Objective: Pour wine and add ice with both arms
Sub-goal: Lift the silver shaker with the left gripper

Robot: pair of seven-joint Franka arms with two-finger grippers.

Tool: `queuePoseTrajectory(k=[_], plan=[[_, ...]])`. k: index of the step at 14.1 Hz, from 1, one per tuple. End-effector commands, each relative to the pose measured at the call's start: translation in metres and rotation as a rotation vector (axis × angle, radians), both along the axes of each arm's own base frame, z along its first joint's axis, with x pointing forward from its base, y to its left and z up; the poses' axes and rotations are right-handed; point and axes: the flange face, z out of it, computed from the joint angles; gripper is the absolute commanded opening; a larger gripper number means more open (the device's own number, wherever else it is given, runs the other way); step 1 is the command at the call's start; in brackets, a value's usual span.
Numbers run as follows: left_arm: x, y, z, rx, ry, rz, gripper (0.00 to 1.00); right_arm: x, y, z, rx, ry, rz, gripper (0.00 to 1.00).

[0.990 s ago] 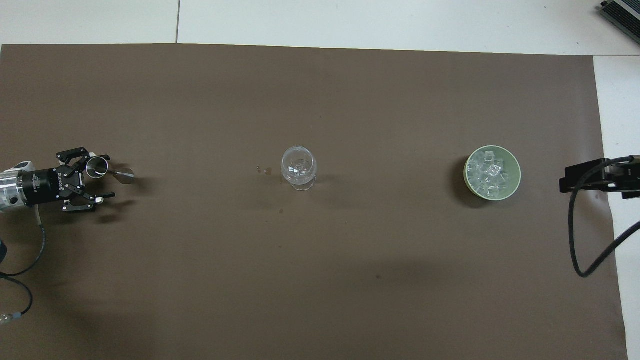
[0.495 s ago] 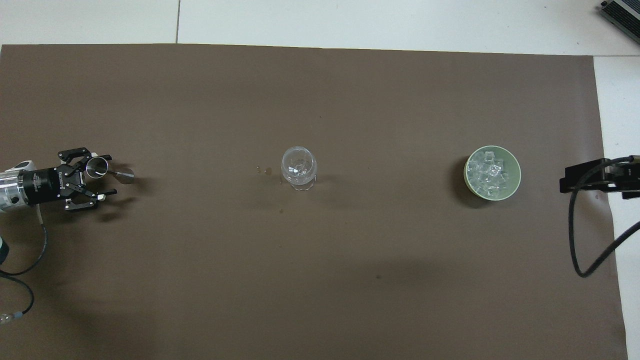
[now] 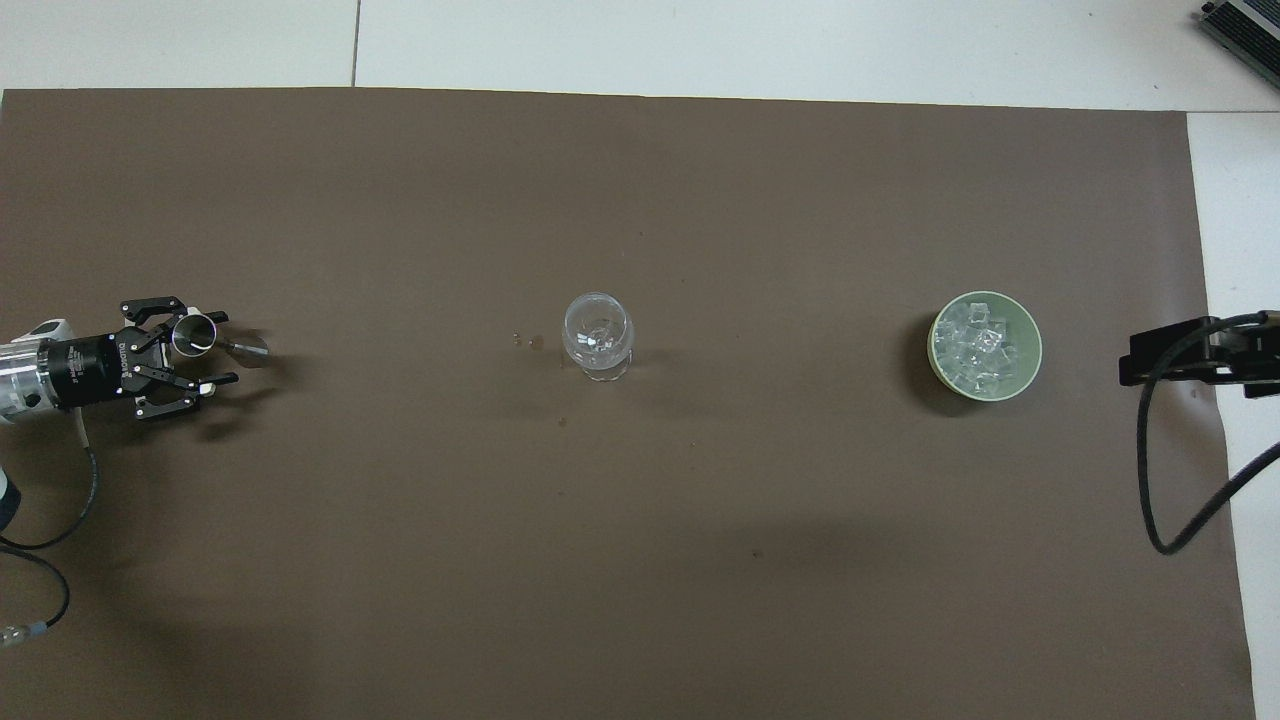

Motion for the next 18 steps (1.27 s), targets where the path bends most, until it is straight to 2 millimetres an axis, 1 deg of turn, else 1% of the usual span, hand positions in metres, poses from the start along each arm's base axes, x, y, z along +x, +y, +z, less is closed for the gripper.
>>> queuePoseTrajectory(k=[1,3,8,13,14,15,16,17,18], plan=[[0.0029,-0.0021,-0.0032,-0.019,-0.016,-0.002,0.71,-0.0074,-0.0007,0.0010,0.017,0.001,0.015,1.00],[0.0029,-0.0023,-0.0031,-0.020,-0.016,-0.003,0.69,-0.0074,-0.0007,0.0010,0.017,0.001,0.015,1.00],[0.0025,-0.0031,-0.0024,-0.022,-0.026,-0.008,0.58,-0.0074,-0.0007,0.0010,0.017,0.001,0.015,1.00],[0.0013,-0.0040,-0.0041,-0.026,-0.024,-0.010,0.50,-0.0074,-0.0016,0.0010,0.018,0.001,0.014,1.00],[0.0015,-0.0037,-0.0034,-0.024,-0.025,-0.009,0.45,-0.0074,-0.0016,0.0010,0.018,0.001,0.014,1.00],[0.0015,-0.0039,-0.0033,-0.025,-0.025,-0.010,0.39,-0.0074,-0.0016,0.0010,0.018,0.001,0.014,1.00],[0.0012,-0.0030,-0.0033,-0.025,-0.025,-0.008,0.36,-0.0074,-0.0015,0.0003,0.018,0.003,0.014,1.00],[0.0012,-0.0031,-0.0034,-0.025,-0.025,-0.008,0.31,-0.0074,-0.0016,0.0010,0.018,0.001,0.014,1.00],[0.0009,-0.0022,-0.0034,-0.025,-0.025,-0.007,0.28,-0.0074,-0.0007,0.0010,0.017,0.001,0.015,1.00]])
